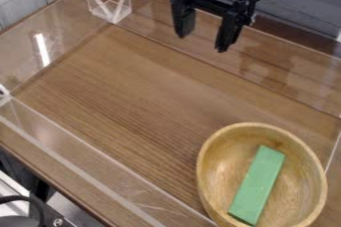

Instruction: Remove the green block from inside the brown bowl and put it on the table

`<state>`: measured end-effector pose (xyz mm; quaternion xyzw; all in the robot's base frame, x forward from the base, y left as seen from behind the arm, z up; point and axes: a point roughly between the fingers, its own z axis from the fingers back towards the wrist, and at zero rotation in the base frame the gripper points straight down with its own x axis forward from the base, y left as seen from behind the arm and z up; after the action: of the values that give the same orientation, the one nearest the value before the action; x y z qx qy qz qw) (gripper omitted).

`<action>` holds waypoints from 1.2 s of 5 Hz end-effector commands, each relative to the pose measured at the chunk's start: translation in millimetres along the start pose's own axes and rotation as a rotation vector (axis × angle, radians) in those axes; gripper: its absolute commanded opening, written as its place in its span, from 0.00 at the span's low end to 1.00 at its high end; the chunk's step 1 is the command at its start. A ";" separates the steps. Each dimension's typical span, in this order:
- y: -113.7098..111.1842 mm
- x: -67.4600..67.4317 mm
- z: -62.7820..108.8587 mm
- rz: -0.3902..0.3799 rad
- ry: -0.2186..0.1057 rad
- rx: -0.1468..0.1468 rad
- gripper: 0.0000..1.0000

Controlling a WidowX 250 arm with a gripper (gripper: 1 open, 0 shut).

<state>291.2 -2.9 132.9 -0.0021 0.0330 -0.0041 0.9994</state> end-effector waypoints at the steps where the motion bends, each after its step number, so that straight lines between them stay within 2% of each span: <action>1: -25.5 -15.2 -8.4 -0.038 0.017 -0.007 1.00; 2: -64.7 -40.1 -18.0 -0.081 0.030 -0.017 1.00; 3: -105.9 -55.8 -26.4 -0.106 0.005 -0.018 1.00; 4: -127.4 -62.7 -40.6 -0.113 -0.027 -0.024 1.00; 5: -129.9 -62.5 -50.4 -0.129 -0.060 -0.044 1.00; 6: -126.3 -59.3 -52.9 -0.141 -0.070 -0.050 1.00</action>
<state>221.6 -128.2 70.9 -0.0177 0.0241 -0.0773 0.9966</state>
